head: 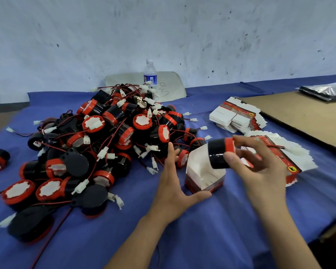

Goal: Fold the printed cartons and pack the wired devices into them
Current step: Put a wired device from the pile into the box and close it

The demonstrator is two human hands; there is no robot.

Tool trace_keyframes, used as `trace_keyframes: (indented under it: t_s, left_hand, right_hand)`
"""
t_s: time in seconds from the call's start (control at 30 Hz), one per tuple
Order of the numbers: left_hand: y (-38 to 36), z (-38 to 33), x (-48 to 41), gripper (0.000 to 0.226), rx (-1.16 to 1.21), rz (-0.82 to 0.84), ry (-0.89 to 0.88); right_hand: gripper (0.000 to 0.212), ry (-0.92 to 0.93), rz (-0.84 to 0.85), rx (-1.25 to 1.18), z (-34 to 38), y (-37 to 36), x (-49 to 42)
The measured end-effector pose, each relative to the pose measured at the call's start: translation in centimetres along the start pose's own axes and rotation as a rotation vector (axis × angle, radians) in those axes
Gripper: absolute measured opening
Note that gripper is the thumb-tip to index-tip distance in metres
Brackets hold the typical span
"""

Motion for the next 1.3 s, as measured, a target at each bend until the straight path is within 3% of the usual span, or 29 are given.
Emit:
trace_keyframes:
  t_s: [0.13, 0.27, 0.33, 0.5, 0.67, 0.8, 0.9, 0.97, 1.03, 1.2, 1.3]
  left_hand:
    - [-0.6, 0.6, -0.1, 0.122, -0.099, 0.088, 0.069]
    - [-0.9, 0.9, -0.4, 0.120, -0.130, 0.080, 0.079]
    - [-0.9, 1.1, -0.4, 0.118, -0.123, 0.081, 0.081]
    - [-0.9, 1.1, -0.3, 0.101, -0.143, 0.122, 0.026]
    - [-0.7, 0.4, 0.0, 0.064, -0.254, 0.136, -0.051]
    - [-0.8, 0.4, 0.1, 0.057, -0.437, 0.118, 0.078]
    - [-1.3, 0.6, 0.2, 0.052, -0.544, 0.187, 0.176]
    - [-1.3, 0.6, 0.2, 0.040, -0.511, 0.153, 0.167]
    - [-1.2, 0.5, 0.0, 0.028, -0.478, 0.110, 0.120]
    - [-1.1, 0.4, -0.2, 0.016, -0.377, 0.105, 0.041]
    - [-1.0, 0.5, -0.1, 0.016, -0.347, 0.084, 0.051]
  right_hand:
    - [0.024, -0.117, 0.028, 0.131, -2.7, -0.2, -0.3]
    - [0.030, -0.020, 0.160, 0.651, -5.0, -1.4, 0.6]
    - [0.029, -0.054, 0.235, 0.784, -5.5, -1.9, 0.7]
    - [0.021, -0.067, 0.444, 0.883, -5.7, -2.5, 0.4]
    - [0.017, -0.049, 0.548, 0.867, -5.1, -2.4, 0.1]
    - [0.036, -0.021, 0.439, 0.681, -5.0, -2.1, 0.6]
    - [0.029, -0.044, 0.436, 0.637, -5.4, -2.0, 0.1]
    - [0.022, -0.018, 0.386, 0.612, -5.5, -1.9, -0.1]
    - [0.020, 0.019, 0.224, 0.550, -5.5, -1.5, 0.1]
    - [0.059, 0.110, -0.060, 0.241, -5.1, -1.1, 1.0]
    - [0.054, 0.133, -0.153, 0.075, -4.9, -0.7, 0.8]
Point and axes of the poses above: each hand's wrist, its own x-axis away from the middle knuckle, its own y-axis out of the back of the hand, z = x × y, the point moved 1 cm from there along -x, towards the middle knuckle, and after that the axes turned 11 degrees about z, right-handed, at the moved point
